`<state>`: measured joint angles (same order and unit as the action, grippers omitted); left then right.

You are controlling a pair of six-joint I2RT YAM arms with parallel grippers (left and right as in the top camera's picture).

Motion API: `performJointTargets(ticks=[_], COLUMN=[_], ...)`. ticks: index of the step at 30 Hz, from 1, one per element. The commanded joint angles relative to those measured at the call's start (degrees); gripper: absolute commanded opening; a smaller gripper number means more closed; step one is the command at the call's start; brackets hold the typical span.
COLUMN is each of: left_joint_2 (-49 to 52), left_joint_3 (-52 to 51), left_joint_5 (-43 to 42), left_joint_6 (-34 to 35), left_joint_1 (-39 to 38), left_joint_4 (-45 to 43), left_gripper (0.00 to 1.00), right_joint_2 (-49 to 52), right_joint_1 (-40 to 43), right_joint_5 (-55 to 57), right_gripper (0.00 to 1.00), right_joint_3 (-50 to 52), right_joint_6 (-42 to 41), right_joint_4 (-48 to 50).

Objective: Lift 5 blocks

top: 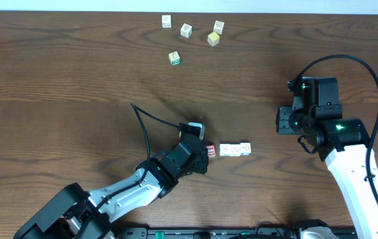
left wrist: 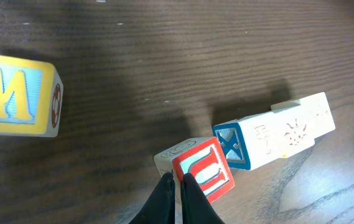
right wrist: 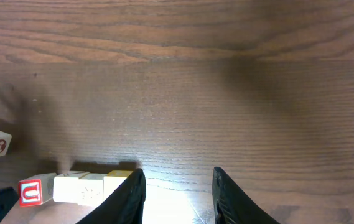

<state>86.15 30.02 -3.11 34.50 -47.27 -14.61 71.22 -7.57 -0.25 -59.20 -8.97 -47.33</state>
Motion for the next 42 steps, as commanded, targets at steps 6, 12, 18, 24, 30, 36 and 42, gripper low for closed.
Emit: performJointTargets(ticks=[6,12,18,24,30,36,42], left_joint_2=[0.3,0.3,0.3,-1.7,-5.4,-5.5,-5.4], left_joint_3=[0.0,0.0,0.0,0.0,0.0,0.0,0.0], left_joint_5=[-0.8,0.0,1.6,2.1,6.0,6.1,6.1], left_joint_6=[-0.4,-0.4,-1.4,-1.9,-8.3,-13.7,-20.6], left_joint_1=[-0.1,-0.1,0.5,2.1,7.4,13.2,13.5], left_joint_4=[-1.4,-0.6,-0.3,-0.9,-0.2,2.1,2.3], left_gripper=[0.07,0.07,0.07,0.07,0.22,0.39,0.58], right_joint_2=[0.2,0.2,0.2,0.2,0.2,0.2,0.2], right_joint_1=[0.7,0.7,0.7,0.7,0.7,0.7,0.7], right_joint_5=[-0.2,-0.3,-0.3,-0.3,-0.2,-0.2,-0.2], right_gripper=[0.33,0.33,0.33,0.33,0.33,0.34,0.35], right_joint_3=[-1.0,-1.0,-1.0,-1.0,-1.0,-1.0,-1.0], right_joint_6=[-0.9,-0.9,-0.9,-0.9,-0.9,-0.9,-0.8], right_joint_4=[-0.1,-0.1,-0.2,-0.2,-0.2,-0.2,-0.2])
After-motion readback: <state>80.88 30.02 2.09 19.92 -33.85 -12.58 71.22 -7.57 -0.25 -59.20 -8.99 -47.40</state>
